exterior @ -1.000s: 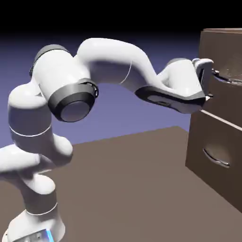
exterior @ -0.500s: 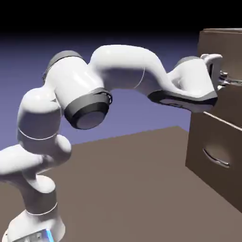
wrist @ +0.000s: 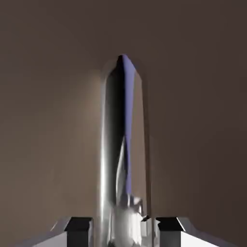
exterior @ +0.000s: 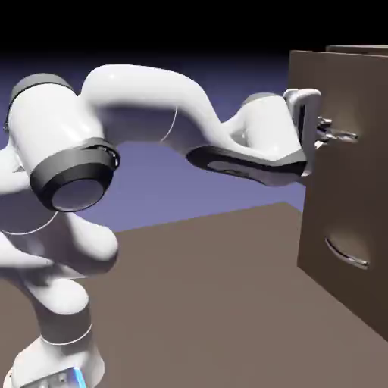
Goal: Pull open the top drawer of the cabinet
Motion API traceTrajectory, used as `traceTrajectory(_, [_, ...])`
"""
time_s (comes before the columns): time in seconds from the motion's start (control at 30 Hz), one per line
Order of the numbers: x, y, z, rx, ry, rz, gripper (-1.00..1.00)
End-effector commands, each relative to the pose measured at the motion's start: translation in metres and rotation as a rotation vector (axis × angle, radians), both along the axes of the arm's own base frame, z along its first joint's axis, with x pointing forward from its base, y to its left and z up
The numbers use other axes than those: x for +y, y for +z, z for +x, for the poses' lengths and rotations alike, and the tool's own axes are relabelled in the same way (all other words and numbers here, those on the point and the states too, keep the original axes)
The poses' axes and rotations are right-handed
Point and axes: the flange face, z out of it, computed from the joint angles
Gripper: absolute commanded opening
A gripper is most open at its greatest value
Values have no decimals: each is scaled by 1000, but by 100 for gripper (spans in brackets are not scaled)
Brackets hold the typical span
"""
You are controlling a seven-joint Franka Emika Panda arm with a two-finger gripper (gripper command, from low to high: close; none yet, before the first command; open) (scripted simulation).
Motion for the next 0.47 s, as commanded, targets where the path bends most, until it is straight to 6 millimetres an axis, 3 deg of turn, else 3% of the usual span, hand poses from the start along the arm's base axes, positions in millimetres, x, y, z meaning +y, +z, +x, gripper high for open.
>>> traceTrajectory(0.0, [0,0,-9,0,0,0,-100])
traceTrajectory(0.3, [0,0,-100,0,0,0,-100])
traceTrajectory(0.33, [0,0,-103,0,0,0,-100])
traceTrajectory(0.37, [0,0,-103,0,0,0,100])
traceTrajectory(0.43, [-1,0,-114,1,1,2,100])
